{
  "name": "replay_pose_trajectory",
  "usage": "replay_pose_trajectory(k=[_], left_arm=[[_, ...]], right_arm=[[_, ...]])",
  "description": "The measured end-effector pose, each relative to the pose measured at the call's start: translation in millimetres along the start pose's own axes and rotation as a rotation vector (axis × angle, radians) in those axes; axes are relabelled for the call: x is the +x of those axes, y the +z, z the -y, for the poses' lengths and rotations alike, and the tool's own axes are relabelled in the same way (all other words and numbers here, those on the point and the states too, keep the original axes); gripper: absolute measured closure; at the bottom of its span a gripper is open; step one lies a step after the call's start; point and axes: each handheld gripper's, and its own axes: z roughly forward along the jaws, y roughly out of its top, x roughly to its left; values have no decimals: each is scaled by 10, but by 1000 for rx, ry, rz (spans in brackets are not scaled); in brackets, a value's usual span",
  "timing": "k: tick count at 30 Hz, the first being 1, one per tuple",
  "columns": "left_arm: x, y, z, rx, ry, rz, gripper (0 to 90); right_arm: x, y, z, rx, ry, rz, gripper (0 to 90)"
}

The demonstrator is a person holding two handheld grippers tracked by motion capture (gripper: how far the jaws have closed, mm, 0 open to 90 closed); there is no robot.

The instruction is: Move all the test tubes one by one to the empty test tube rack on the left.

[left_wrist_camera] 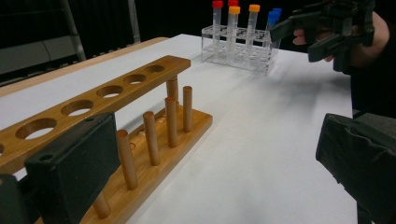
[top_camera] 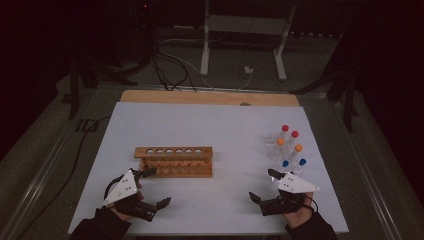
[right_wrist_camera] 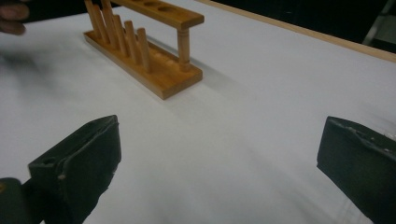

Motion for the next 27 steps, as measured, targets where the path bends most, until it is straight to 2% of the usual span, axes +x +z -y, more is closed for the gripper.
replay_pose_trajectory(k=[3,6,10,15,18,22,24,27], left_arm=[[15,-9,7,8,-9,-8,4],[22,-12,12,5,-21,-12,4],[26,-23,12,3,-19,-17,4],[34,-29,11,-3,-24,-18,4],[35,-32,10,-5,-28,-19,4],[38,-29,12,-8,-26,-17,4],[39,-31,10,-10,-26,-13,4],[38,-32,9,-13,-27,-12,4]], right_arm=[[-7,31,0,17,9,-22,0],[-40,36,-17,66,42,-58,0],[-53,25,-38,84,58,-76,0],[12,51,-59,123,5,-72,0],[50,73,-67,140,-4,-90,0],[117,58,-136,137,-18,-107,0],[156,31,-189,123,-28,-111,0],[186,-23,-307,90,-16,-122,0]])
